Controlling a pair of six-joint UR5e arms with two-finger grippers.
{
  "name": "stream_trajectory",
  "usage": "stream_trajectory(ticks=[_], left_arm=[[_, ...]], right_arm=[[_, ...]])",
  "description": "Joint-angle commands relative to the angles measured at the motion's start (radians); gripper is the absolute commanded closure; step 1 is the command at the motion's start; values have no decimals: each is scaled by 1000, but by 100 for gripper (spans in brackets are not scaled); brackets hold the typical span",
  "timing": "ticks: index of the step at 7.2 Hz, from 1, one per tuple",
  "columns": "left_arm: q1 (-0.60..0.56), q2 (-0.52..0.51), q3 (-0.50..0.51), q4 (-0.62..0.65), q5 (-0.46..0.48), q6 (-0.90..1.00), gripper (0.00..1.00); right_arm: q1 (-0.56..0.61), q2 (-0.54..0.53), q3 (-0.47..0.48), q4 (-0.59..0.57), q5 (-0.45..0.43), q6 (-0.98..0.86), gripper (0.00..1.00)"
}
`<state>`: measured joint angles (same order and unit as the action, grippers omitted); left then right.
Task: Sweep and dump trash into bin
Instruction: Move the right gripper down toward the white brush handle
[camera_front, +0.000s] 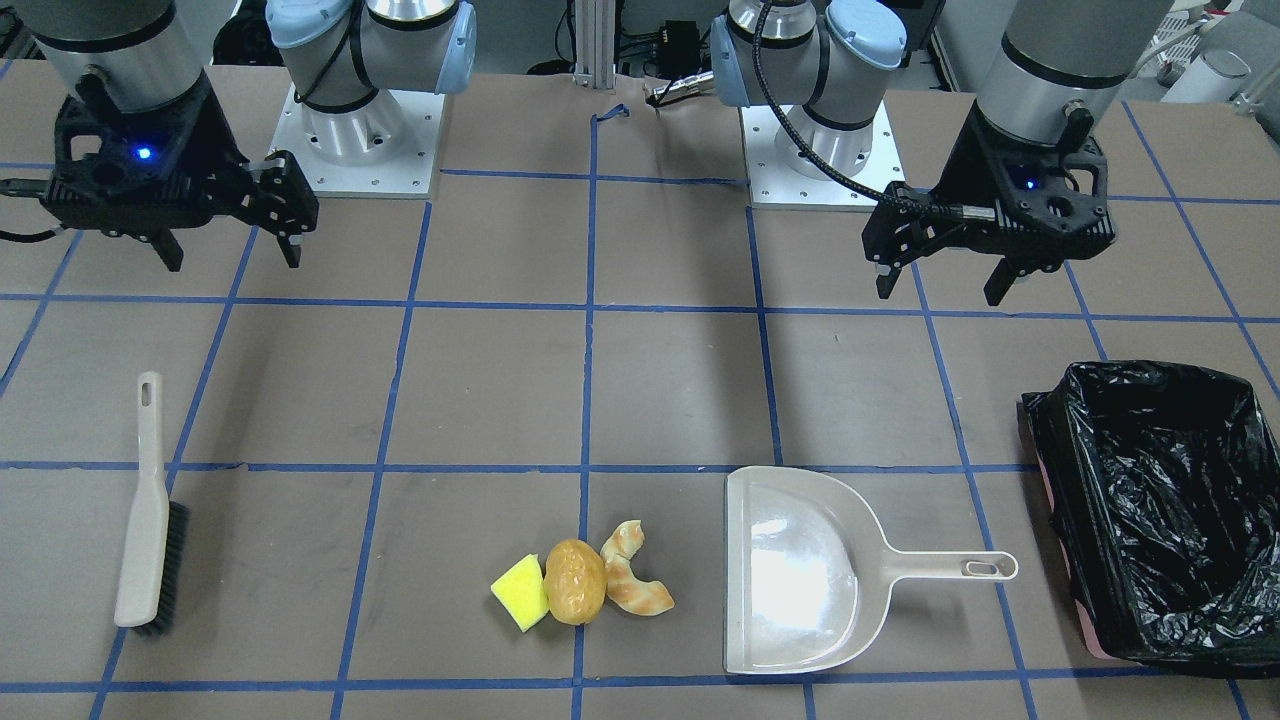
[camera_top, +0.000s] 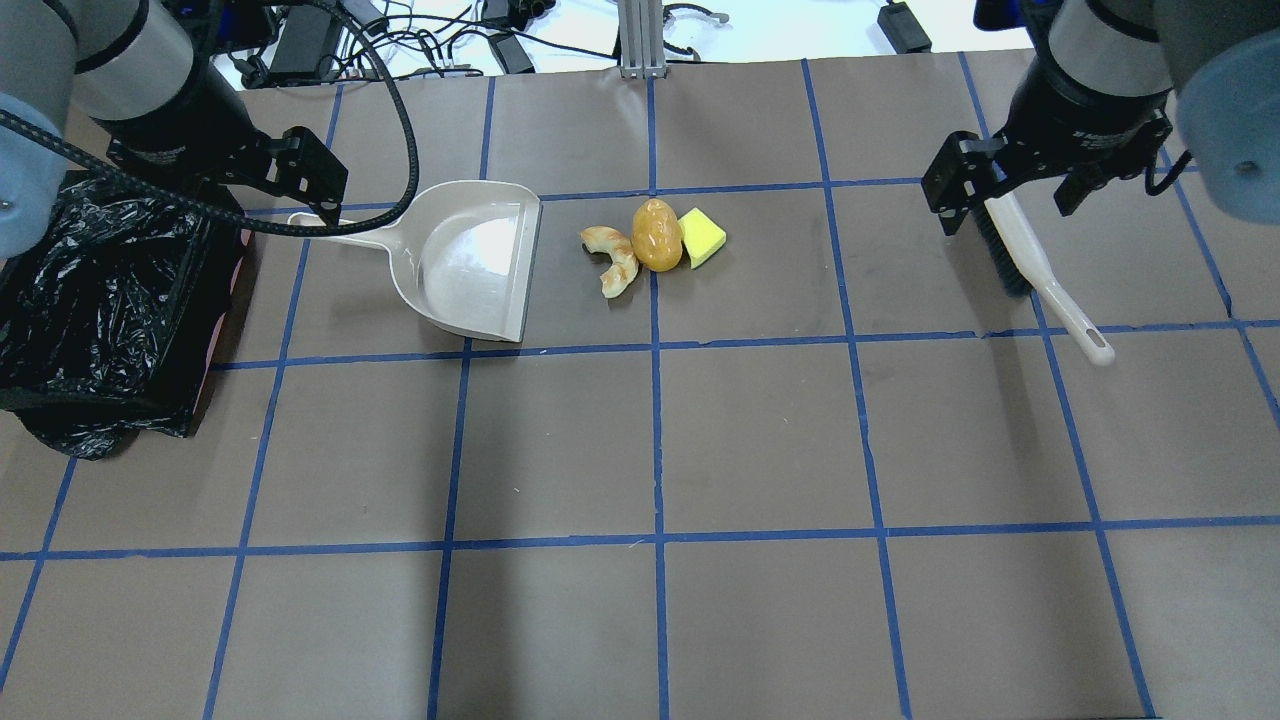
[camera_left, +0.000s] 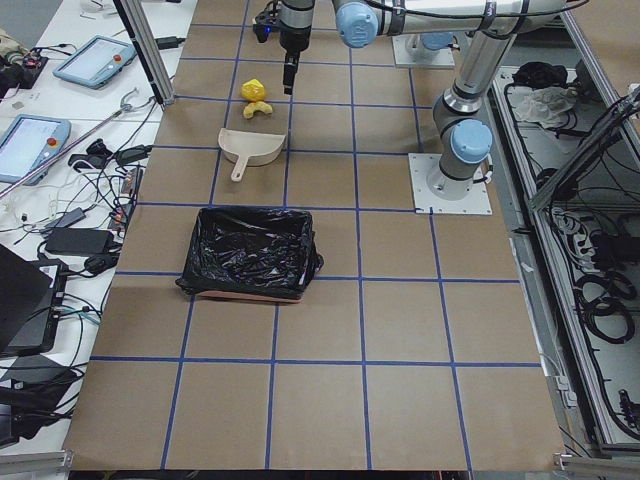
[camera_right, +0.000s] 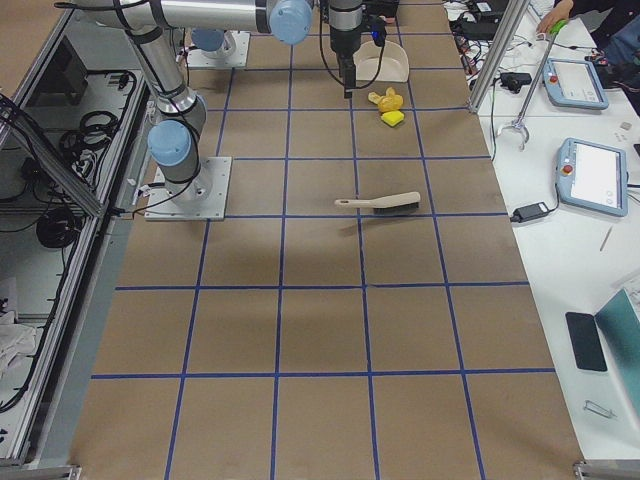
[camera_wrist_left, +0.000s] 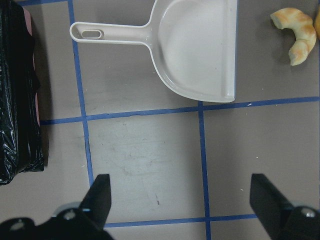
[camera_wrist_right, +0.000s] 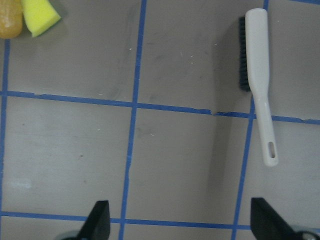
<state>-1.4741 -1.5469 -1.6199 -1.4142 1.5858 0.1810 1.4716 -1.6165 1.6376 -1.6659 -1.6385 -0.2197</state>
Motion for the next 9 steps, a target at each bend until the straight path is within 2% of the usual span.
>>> stream_trajectory(ticks=[1,3,5,7,9], left_arm=[[0,-1,0,-2,0,-8,0],[0,1,0,0,-1,8,0],[1,1,0,6,-3,9,0],[0,1,-3,5,0,9,0],[0,-4,-12,9,-3,-8,0]], right_arm=[[-124,13,2,-2,-15,-178,0],[-178,55,2,-93,-3,-237,0],[-213,108,2,-103,2,-384,0],[-267,205,28,-217,3,-475,0],[-281,259,92,-354,3,-504,0]])
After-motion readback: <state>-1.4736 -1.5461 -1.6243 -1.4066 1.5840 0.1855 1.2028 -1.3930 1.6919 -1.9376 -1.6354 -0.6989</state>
